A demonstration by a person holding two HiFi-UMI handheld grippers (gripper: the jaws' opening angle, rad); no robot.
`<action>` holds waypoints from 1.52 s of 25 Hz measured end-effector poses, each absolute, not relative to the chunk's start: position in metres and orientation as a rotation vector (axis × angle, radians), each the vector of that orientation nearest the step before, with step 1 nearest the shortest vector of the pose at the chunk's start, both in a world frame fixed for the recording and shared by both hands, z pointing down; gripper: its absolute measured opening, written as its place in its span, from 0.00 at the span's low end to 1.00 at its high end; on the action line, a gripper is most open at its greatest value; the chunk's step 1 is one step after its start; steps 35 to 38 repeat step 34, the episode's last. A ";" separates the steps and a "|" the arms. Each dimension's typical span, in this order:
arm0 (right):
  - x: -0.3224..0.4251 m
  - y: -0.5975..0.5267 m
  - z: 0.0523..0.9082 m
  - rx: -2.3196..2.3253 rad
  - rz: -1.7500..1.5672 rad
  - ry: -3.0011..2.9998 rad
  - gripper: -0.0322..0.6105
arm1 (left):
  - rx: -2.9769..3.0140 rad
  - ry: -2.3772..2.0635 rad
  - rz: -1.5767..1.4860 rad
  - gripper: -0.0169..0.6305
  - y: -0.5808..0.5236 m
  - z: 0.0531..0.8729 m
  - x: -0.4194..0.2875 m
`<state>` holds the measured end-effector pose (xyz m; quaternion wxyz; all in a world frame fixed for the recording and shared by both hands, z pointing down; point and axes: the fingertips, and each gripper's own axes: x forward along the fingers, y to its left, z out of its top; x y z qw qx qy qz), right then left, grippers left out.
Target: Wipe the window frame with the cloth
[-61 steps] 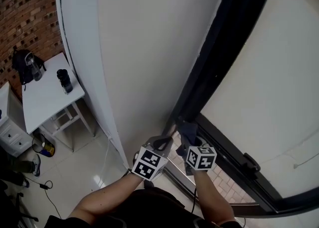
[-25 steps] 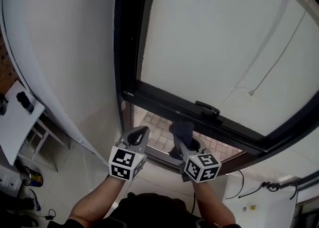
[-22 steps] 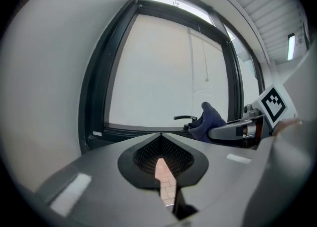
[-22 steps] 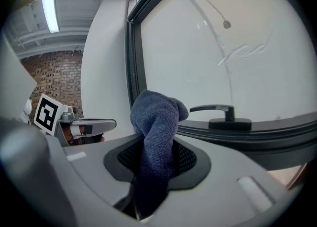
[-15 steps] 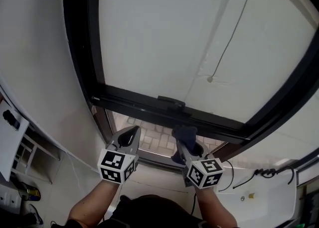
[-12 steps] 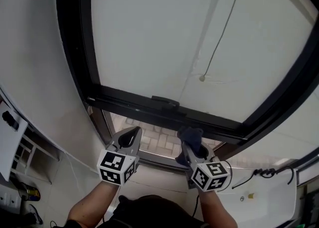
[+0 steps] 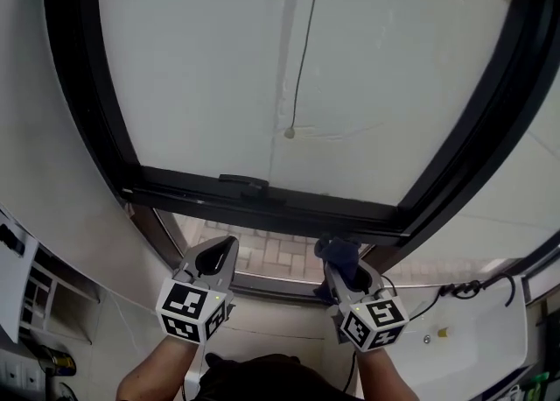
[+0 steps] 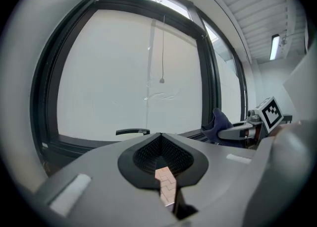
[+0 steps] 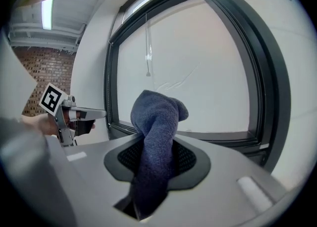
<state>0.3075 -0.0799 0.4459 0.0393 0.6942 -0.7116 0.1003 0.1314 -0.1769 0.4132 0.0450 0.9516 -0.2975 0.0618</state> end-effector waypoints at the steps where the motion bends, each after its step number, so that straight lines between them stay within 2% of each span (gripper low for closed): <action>1: 0.313 -0.077 0.447 2.136 0.306 -2.175 0.24 | 2.897 -0.904 0.172 0.02 -0.174 0.413 0.136; 15: 0.333 -0.056 0.444 2.283 0.280 -2.091 0.22 | 2.910 -0.886 0.106 0.02 -0.164 0.418 0.144; 38: 0.322 -0.060 0.444 2.233 0.270 -2.105 0.22 | 2.902 -0.853 0.110 0.02 -0.165 0.425 0.136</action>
